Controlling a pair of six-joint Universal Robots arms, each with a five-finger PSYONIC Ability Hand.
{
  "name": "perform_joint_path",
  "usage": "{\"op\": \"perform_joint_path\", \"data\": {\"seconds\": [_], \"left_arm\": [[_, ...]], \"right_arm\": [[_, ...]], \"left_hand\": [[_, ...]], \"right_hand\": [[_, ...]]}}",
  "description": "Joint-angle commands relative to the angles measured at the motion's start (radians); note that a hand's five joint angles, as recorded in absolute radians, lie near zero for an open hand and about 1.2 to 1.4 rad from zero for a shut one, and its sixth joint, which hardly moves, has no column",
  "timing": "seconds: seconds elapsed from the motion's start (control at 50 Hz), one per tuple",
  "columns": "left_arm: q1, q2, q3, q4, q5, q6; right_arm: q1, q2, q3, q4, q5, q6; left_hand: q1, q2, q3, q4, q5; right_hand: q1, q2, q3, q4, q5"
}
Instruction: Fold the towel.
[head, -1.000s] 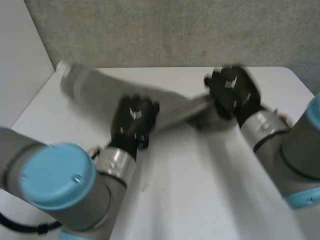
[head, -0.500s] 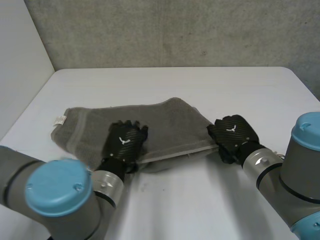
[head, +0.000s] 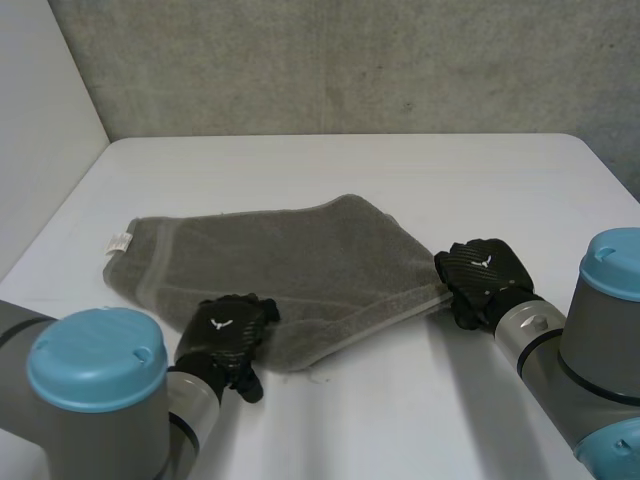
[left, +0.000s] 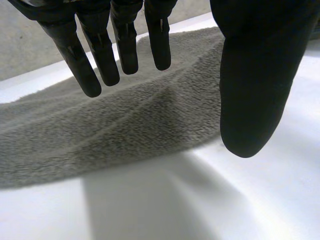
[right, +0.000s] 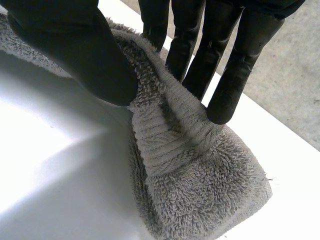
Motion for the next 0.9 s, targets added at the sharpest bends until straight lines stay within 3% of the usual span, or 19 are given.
{"op": "perform_joint_path", "data": {"seconds": [0.02,0.18,0.44,0.48,0.5,0.52,0.54,0.56,0.62,0.76,0.82,0.9], "left_arm": [[-0.03,-0.062,0.045,0.051,-0.009,-0.012],[-0.085,-0.167,0.129,0.094,-0.012,-0.022],[-0.089,-0.297,0.264,0.097,-0.012,-0.016],[-0.086,-0.323,0.287,0.12,-0.022,-0.015],[-0.086,-0.323,0.287,0.12,-0.022,-0.015],[-0.083,-0.33,0.296,0.144,-0.04,-0.012],[-0.083,-0.33,0.296,0.145,-0.04,-0.012],[-0.077,-0.329,0.296,0.172,-0.063,-0.006],[-0.065,-0.295,0.289,0.2,-0.098,-0.004],[-0.019,-0.117,0.21,0.163,-0.08,0.034],[0.022,-0.03,0.148,0.088,0.009,0.129],[0.067,-0.019,0.117,0.034,0.067,0.2]], "right_arm": [[0.001,0.0,0.004,0.0,0.001,0.006],[-0.002,-0.002,0.004,0.0,0.003,0.008],[-0.013,-0.007,0.004,0.002,0.004,0.006],[-0.013,-0.01,0.002,-0.001,0.007,0.005],[-0.013,-0.01,0.002,-0.001,0.007,0.005],[-0.013,-0.011,0.002,-0.001,0.009,0.005],[-0.013,-0.013,0.001,-0.001,0.01,0.0],[-0.013,-0.013,0.001,-0.001,0.01,0.0],[-0.016,-0.017,-0.004,0.003,0.012,-0.009],[-0.013,-0.031,-0.036,0.069,0.0,-0.103],[-0.007,-0.033,-0.074,0.198,-0.007,-0.24],[-0.005,-0.031,-0.108,0.284,-0.007,-0.31]], "left_hand": [[0.048,0.057,0.056,0.059,0.06],[0.182,0.191,0.191,0.194,0.195],[0.356,0.365,0.365,0.367,0.368],[0.607,0.616,0.615,0.618,0.619],[0.609,0.618,0.617,0.62,0.621],[0.835,0.844,0.844,0.846,0.847],[0.838,0.846,0.846,0.849,0.85],[0.968,0.977,0.976,0.979,0.98],[0.969,0.978,0.978,0.98,0.981],[0.969,0.978,0.978,0.98,0.981],[0.969,0.978,0.978,0.98,0.981],[0.969,0.978,0.978,0.98,0.981]], "right_hand": [[0.433,0.223,0.211,0.201,0.237],[0.433,0.223,0.211,0.201,0.237],[0.433,0.223,0.211,0.201,0.237],[0.433,0.223,0.211,0.201,0.237],[0.433,0.223,0.211,0.201,0.237],[0.433,0.223,0.211,0.201,0.237],[0.433,0.223,0.211,0.201,0.237],[0.433,0.223,0.211,0.201,0.237],[0.433,0.223,0.211,0.201,0.237],[0.433,0.223,0.211,0.201,0.237],[0.433,0.223,0.211,0.201,0.237],[0.433,0.223,0.211,0.201,0.237]]}}
